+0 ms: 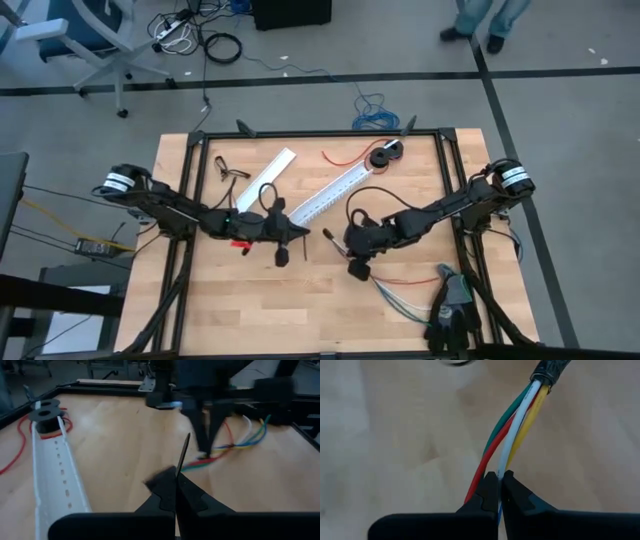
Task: Ziptie cables
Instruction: Wrap the cables together using the black zip tie
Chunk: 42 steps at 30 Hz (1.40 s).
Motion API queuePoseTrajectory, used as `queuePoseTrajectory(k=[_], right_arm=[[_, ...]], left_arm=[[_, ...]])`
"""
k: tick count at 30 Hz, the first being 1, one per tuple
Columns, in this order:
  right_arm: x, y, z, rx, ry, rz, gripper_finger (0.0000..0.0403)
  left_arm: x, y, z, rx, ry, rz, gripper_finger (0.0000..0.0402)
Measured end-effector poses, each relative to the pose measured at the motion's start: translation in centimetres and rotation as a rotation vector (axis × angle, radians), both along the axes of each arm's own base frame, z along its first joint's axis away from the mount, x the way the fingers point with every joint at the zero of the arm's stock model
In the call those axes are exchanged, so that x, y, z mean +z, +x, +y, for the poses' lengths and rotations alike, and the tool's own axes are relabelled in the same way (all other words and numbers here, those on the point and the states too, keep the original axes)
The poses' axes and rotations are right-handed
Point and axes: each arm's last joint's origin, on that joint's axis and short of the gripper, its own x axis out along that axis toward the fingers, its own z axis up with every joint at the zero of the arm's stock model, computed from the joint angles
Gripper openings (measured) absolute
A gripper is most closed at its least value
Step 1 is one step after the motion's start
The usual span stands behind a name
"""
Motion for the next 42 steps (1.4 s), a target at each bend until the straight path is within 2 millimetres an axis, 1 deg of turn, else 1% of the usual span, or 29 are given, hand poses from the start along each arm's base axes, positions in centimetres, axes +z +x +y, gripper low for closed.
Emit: queuePoseTrajectory(k=[4, 8, 12, 15, 18, 24, 27, 31, 36, 42], right_arm=[[0.0, -0.2, 0.7, 0.081, 0.029, 0.004, 0.0], [0.1, -0.3, 1.3, 0.133, 0.028, -0.002, 0.0], [0.3, 0.0, 1.4, 0.181, 0.004, -0.043, 0.0], [0.4, 0.2, 0.9, 0.192, -0.003, -0.065, 0.0], [0.2, 0.7, 0.5, 0.219, 0.01, -0.077, 0.0], [-1.4, 1.5, -0.6, 0.211, 0.007, -0.042, 0.0], [-2.0, 1.7, -1.0, 0.191, 0.008, -0.022, 0.0005], [-2.2, 1.8, -1.2, 0.181, 0.007, -0.012, 0.0026], [-2.0, 2.0, -1.2, 0.196, -0.027, -0.047, 0.0071], [-2.0, 2.0, -1.2, 0.213, -0.055, -0.049, 0.0119]], left_arm=[[0.6, 0.8, 0.5, 0.011, 0.041, -0.019, 0.0001], [1.3, 1.4, 1.1, -0.023, 0.029, -0.041, 0.0], [1.2, 2.4, 1.5, -0.055, 0.013, -0.03, 0.0], [1.2, 3.6, 1.3, -0.08, 0.005, -0.032, 0.0], [1.0, 5.0, 1.1, -0.104, 0.008, -0.027, 0.0], [0.9, 7.5, 0.6, -0.186, 0.0, -0.031, 0.0], [0.3, 8.0, 0.5, -0.19, -0.002, -0.01, 0.0], [0.0, 8.0, 0.5, -0.19, -0.003, 0.004, 0.0], [0.0, 8.0, 0.5, -0.19, -0.002, 0.007, 0.0], [-0.3, 8.1, 0.8, -0.195, 0.023, 0.012, 0.0]])
